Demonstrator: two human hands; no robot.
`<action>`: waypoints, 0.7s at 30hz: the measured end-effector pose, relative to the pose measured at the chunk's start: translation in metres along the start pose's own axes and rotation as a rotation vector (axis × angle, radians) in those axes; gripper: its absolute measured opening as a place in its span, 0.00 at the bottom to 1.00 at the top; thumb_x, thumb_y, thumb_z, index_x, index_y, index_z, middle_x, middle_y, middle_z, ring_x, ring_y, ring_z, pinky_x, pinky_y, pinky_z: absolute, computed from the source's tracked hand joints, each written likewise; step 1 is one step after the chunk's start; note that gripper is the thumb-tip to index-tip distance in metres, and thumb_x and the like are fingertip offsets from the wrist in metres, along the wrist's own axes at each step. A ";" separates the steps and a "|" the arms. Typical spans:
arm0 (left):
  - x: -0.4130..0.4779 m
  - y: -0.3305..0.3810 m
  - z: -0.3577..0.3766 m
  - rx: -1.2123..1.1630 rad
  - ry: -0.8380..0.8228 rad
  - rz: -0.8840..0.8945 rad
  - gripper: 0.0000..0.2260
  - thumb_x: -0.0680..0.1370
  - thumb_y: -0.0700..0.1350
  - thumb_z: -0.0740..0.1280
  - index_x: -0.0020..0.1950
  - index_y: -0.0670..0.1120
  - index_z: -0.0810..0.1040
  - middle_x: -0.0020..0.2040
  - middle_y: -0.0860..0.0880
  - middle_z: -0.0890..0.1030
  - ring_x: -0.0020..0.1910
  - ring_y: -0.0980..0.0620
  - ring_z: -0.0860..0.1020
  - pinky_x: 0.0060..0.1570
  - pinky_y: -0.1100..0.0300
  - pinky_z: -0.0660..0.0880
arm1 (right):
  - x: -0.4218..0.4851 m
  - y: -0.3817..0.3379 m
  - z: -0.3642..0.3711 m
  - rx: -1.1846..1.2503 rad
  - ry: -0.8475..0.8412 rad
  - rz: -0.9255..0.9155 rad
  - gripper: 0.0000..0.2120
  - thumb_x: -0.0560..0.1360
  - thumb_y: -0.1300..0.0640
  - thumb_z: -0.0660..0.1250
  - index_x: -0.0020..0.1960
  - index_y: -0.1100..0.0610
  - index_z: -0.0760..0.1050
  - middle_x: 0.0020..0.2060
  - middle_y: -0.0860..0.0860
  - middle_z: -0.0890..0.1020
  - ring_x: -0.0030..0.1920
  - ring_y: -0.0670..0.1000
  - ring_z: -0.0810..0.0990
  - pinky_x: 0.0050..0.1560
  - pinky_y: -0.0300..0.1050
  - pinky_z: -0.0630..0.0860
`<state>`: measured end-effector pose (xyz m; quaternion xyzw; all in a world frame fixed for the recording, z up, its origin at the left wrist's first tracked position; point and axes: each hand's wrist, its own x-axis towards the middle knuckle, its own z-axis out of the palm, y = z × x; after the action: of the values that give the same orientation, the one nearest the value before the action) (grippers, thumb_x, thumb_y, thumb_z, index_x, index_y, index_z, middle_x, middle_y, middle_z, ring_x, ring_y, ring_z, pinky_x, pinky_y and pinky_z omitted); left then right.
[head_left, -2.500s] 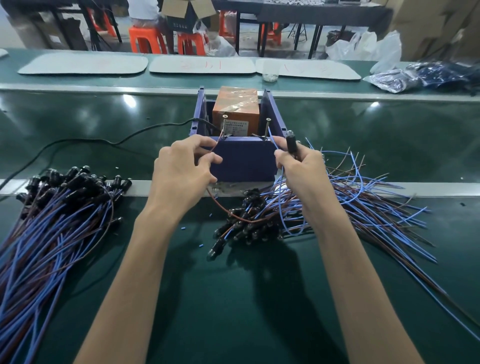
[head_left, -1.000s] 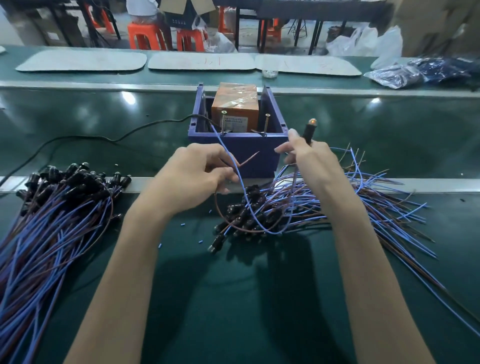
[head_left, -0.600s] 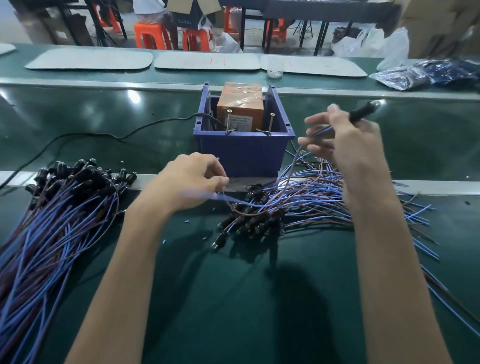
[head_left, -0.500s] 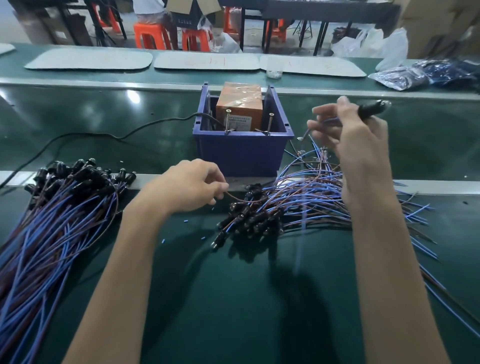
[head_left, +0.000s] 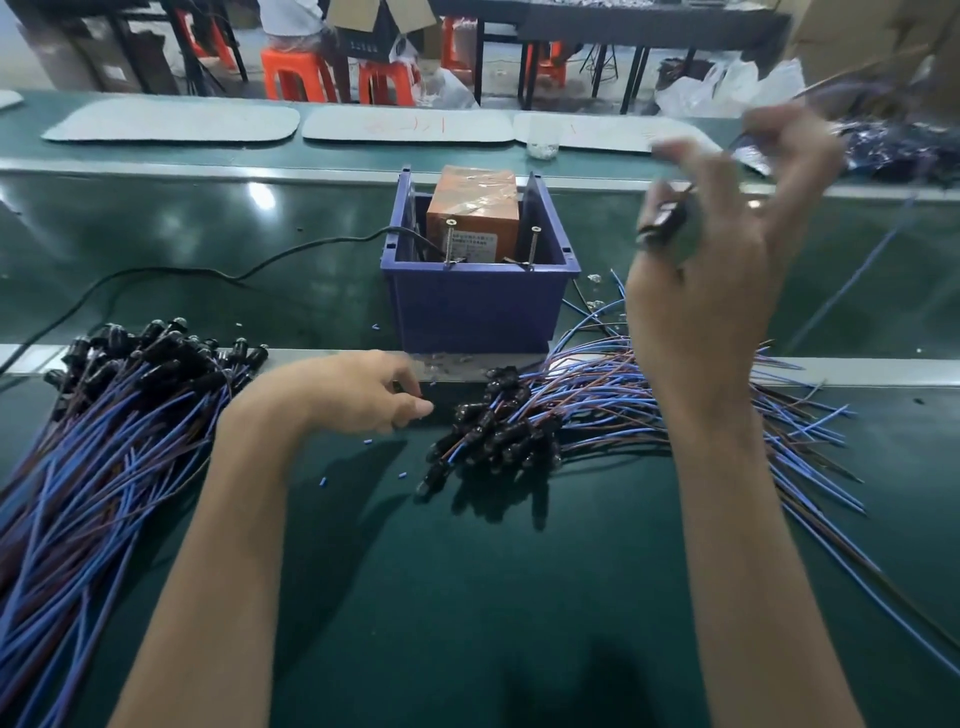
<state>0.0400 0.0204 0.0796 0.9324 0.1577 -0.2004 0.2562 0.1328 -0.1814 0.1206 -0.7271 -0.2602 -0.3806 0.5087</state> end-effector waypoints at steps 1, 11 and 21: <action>-0.001 -0.005 -0.002 0.002 0.010 -0.028 0.08 0.79 0.53 0.64 0.53 0.50 0.76 0.48 0.50 0.84 0.51 0.51 0.81 0.59 0.54 0.74 | -0.002 0.002 0.002 -0.114 -0.062 -0.019 0.13 0.72 0.68 0.67 0.56 0.64 0.79 0.55 0.60 0.72 0.58 0.56 0.72 0.64 0.45 0.69; -0.006 -0.064 -0.019 0.139 0.125 -0.379 0.21 0.81 0.58 0.58 0.62 0.43 0.76 0.69 0.41 0.72 0.68 0.44 0.69 0.65 0.55 0.66 | -0.030 0.025 0.017 -0.423 -1.318 0.241 0.19 0.76 0.64 0.62 0.63 0.50 0.78 0.58 0.50 0.79 0.58 0.53 0.77 0.60 0.47 0.73; 0.006 -0.081 -0.014 0.076 0.150 -0.358 0.14 0.77 0.54 0.68 0.54 0.44 0.79 0.47 0.47 0.80 0.54 0.46 0.76 0.57 0.57 0.70 | -0.024 0.027 0.013 -0.312 -1.275 0.281 0.14 0.80 0.54 0.61 0.64 0.50 0.76 0.52 0.48 0.81 0.47 0.46 0.74 0.50 0.37 0.69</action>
<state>0.0170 0.0954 0.0539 0.9107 0.3321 -0.1784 0.1685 0.1433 -0.1785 0.0842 -0.9017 -0.3545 0.1599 0.1890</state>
